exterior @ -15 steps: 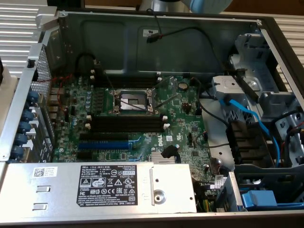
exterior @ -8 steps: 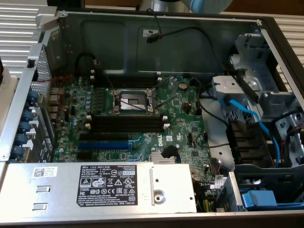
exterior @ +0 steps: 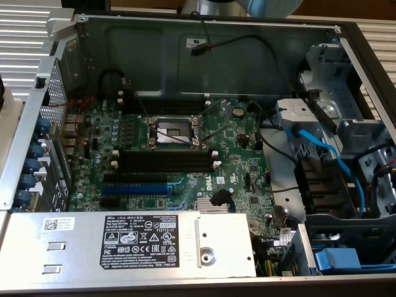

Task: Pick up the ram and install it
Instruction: 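Pick up the ram and move it above insertion slot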

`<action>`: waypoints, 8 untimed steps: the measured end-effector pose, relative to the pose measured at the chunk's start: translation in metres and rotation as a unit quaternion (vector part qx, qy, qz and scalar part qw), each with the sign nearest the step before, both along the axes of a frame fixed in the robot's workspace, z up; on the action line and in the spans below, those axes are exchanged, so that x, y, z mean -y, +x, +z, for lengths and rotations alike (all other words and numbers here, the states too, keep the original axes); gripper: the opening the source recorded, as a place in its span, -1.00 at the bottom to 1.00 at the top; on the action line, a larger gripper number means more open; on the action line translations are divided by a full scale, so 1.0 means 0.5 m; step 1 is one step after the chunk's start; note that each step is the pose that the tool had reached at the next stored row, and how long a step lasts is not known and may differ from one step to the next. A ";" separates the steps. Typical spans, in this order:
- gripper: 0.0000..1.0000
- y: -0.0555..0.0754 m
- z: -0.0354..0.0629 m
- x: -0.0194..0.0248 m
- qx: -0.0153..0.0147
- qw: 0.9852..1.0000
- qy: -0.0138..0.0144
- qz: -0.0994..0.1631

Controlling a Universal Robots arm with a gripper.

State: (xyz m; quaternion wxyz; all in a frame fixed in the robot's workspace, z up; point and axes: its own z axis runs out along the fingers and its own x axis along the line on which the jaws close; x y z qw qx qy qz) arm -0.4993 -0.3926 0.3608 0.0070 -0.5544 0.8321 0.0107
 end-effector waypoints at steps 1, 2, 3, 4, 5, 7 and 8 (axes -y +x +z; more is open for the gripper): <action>-0.79 0.000 0.000 0.0000 -0.001 1.000 0.000 0.009; -0.79 0.000 -0.001 -0.0001 -0.002 1.000 -0.001 0.016; -0.79 0.000 -0.002 0.0000 -0.003 1.000 -0.001 0.021; -0.79 0.000 -0.002 0.0001 -0.003 1.000 -0.002 0.026; -0.79 0.000 -0.003 0.0002 -0.004 1.000 -0.002 0.031; -0.79 0.000 -0.004 0.0003 -0.004 0.999 -0.004 0.038; -0.79 0.000 -0.004 0.0005 -0.004 0.999 -0.005 0.040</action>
